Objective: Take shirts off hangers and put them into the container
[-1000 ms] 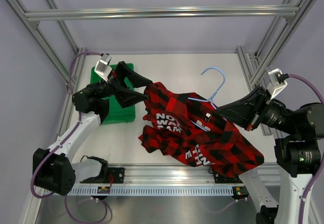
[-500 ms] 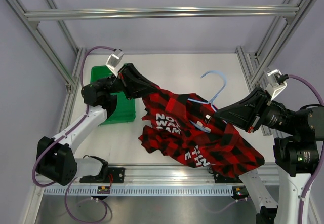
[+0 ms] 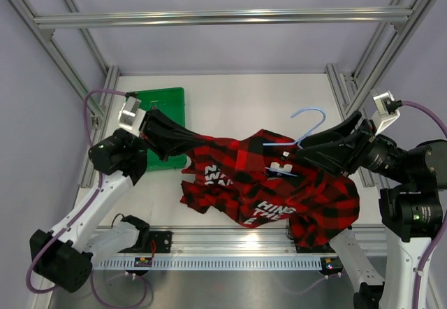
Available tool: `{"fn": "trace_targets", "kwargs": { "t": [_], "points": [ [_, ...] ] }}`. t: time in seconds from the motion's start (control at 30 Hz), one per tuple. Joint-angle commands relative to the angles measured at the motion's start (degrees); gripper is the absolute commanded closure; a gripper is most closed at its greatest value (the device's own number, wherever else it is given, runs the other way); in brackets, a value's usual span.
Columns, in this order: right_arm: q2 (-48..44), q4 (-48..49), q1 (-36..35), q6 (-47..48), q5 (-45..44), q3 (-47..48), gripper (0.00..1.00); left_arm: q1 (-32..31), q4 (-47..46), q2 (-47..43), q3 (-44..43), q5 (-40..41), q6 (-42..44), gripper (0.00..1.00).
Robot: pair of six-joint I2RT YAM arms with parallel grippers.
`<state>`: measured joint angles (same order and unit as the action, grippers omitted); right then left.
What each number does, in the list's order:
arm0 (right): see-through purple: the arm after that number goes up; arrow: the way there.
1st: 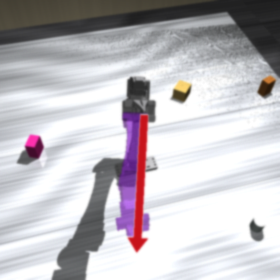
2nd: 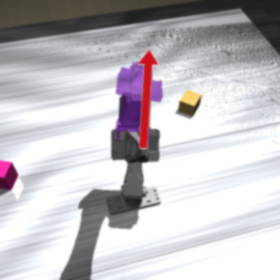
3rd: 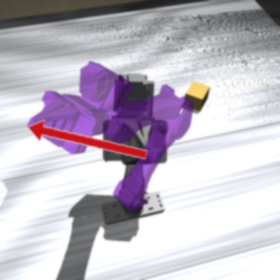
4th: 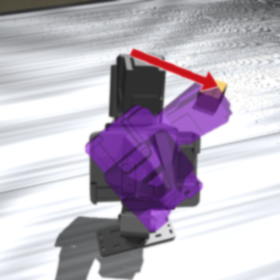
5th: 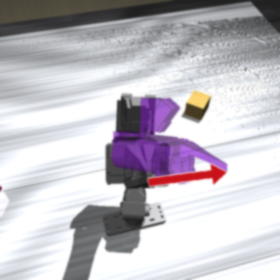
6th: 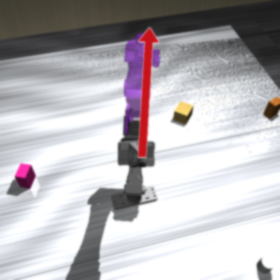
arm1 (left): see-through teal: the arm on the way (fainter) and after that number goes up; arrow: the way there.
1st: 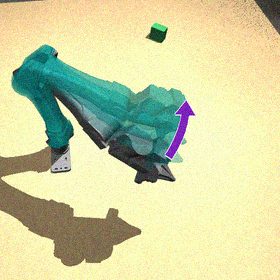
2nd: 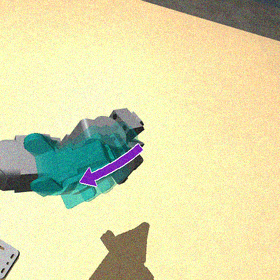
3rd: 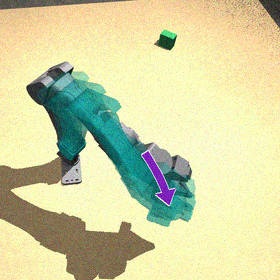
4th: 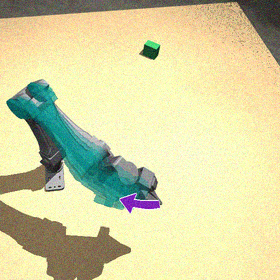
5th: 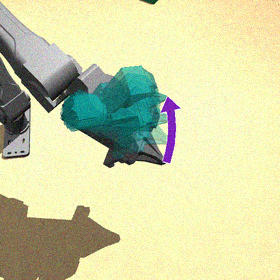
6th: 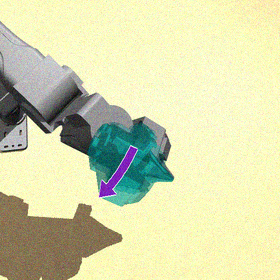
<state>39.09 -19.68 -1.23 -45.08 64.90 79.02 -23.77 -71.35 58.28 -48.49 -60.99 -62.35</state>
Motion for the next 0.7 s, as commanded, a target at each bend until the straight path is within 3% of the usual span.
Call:
{"fn": "trace_targets", "kwargs": {
  "t": [0.0, 0.13, 0.33, 0.47, 0.57, 0.67],
  "points": [
    [3.8, -1.0, -0.4, 3.1, -4.3, 3.1, 0.4, -0.7, 3.9, -3.4, 0.9, 5.6, 7.6, 1.0],
    [7.0, -2.9, -0.3, 4.6, -6.0, 8.4, 0.36, -1.5, 8.2, -6.2, 3.0, 8.2, 11.5, 1.0],
    [6.4, -7.1, -0.3, 9.2, -10.9, 8.5, 0.33, -2.4, 9.7, -6.6, 4.5, 11.4, 14.4, 1.0],
    [3.6, -10.5, -0.3, 13.6, -19.0, 3.2, 0.32, -2.9, 10.3, -6.7, 4.7, 15.1, 15.5, 1.0],
    [0.3, -8.9, -0.3, 12.9, -24.1, -2.4, 0.24, -3.2, 10.8, -6.1, 3.5, 16.6, 15.5, 1.0],
    [-0.7, -9.4, -0.4, 12.7, -26.4, -4.9, 0.23, -3.7, 11.7, -5.0, 1.6, 16.6, 15.9, 1.0]
  ]
}}
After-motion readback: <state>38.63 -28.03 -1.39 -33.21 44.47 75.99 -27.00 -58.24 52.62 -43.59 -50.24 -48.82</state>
